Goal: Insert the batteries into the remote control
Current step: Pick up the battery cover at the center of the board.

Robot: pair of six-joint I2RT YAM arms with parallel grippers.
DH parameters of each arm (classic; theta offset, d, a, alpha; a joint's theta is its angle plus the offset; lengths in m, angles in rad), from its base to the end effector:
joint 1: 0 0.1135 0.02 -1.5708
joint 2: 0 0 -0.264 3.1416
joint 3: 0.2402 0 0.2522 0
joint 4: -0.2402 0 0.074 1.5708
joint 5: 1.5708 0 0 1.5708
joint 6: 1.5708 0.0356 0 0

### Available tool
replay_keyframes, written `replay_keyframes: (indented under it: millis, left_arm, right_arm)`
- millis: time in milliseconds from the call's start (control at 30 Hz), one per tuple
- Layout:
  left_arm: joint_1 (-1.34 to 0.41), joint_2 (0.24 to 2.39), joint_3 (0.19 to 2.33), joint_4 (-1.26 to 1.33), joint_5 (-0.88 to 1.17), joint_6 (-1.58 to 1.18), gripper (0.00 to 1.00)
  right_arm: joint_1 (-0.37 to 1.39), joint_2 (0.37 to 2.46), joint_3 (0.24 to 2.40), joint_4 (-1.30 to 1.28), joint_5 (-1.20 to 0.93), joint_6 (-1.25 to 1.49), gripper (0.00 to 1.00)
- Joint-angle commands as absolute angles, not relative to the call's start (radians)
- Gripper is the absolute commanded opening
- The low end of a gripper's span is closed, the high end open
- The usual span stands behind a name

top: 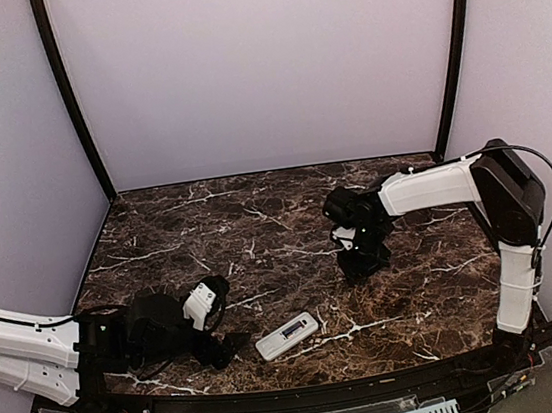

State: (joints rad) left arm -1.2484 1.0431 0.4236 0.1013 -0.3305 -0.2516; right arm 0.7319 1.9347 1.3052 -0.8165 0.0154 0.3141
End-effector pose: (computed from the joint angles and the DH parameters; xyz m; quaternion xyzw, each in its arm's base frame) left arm 0.0790 -0.2001 0.1949 0.3351 0.7886 -0.2337 0.4595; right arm 0.2689 0.2408 0.1557 -0.2065 0.9764 0.0245 0.0579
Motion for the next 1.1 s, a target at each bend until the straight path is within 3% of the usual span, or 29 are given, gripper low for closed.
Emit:
replay_keyframes:
  millis: [0,533,1067]
  left_arm:
    - [-1.253,1.052,0.404,0.086,-0.339,-0.255,0.93]
    - [-1.253,1.053,0.397,0.087,-0.346,-0.257,0.93]
    - [-1.253,1.032,0.412,0.081,-0.349,-0.25,0.94]
  right_arm:
    - [0.727,1.951,1.286,-0.81,0.005,0.304,0.46]
    - [0.727,1.976,1.308,-0.795,-0.068,0.242,0.21]
    - [0.762,1.854,1.327,-0.804,-0.049,0.147,0.16]
